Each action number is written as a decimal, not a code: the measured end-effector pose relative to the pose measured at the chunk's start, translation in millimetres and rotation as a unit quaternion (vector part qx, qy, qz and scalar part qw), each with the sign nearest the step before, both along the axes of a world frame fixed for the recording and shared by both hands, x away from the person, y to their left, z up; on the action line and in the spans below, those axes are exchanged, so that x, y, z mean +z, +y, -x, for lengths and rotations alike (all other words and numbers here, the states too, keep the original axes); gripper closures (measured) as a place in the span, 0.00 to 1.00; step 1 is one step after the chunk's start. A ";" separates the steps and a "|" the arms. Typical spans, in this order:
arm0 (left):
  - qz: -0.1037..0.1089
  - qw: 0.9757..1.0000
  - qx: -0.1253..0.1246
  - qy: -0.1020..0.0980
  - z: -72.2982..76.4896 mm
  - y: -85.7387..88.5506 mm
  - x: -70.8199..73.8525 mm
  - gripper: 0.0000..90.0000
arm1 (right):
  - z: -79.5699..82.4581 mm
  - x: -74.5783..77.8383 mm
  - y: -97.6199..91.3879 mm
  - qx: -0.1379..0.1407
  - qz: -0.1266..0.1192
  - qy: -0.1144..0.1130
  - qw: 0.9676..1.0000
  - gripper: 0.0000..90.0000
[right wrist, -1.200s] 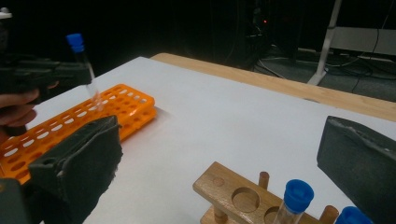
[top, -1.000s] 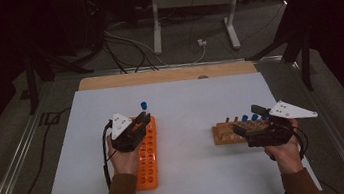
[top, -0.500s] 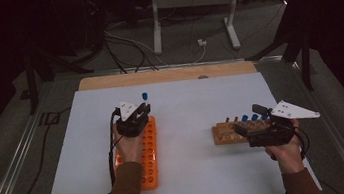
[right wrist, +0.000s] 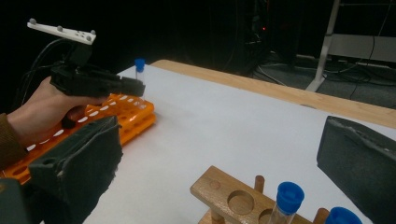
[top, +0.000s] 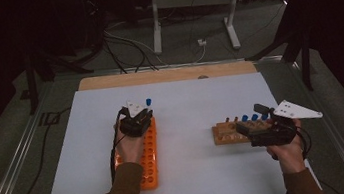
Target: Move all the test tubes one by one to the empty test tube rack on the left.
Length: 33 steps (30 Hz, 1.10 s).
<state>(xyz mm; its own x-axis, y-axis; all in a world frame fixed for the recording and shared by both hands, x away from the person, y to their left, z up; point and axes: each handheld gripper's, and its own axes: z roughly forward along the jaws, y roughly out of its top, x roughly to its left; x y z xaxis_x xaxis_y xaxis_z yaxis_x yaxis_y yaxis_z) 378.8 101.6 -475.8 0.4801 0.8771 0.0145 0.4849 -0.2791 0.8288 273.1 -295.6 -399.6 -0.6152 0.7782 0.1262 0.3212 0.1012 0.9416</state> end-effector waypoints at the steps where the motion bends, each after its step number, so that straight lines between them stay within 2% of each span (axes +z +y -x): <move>1: -0.001 1.000 0.000 0.004 0.2 -0.1 -0.2 0.87 | 0.2 0.1 0.0 0.000 0.000 0.000 1.000 0.00; 6: -0.004 1.000 -0.003 0.027 0.6 3.3 1.9 0.87 | 0.5 0.4 0.0 0.001 0.002 -0.002 1.000 0.00; 12: -0.010 0.999 -0.006 0.039 0.7 3.1 -0.3 0.87 | 0.8 0.2 0.9 0.002 0.004 -0.001 1.000 0.00; 20: -0.038 0.998 -0.007 0.057 -1.2 -2.4 -3.0 0.87 | 0.6 0.2 -1.2 0.000 0.004 0.000 1.000 0.00; 23: -0.031 0.997 -0.003 0.065 -2.3 -1.5 -3.3 0.87 | 0.4 0.2 -2.5 -0.001 0.003 0.000 1.000 0.00; 29: -0.027 0.998 -0.003 0.063 -1.7 1.5 -2.9 0.85 | 0.1 0.0 -2.8 -0.002 0.003 0.000 1.000 0.00; 31: -0.023 0.998 -0.001 0.059 -0.7 4.7 -2.4 0.76 | -0.4 -0.3 -4.0 -0.004 0.002 0.001 1.000 0.00; 33: -0.004 0.998 -0.002 0.055 1.1 9.4 -1.7 0.73 | -0.6 -0.4 -4.5 -0.005 0.002 0.001 1.000 0.00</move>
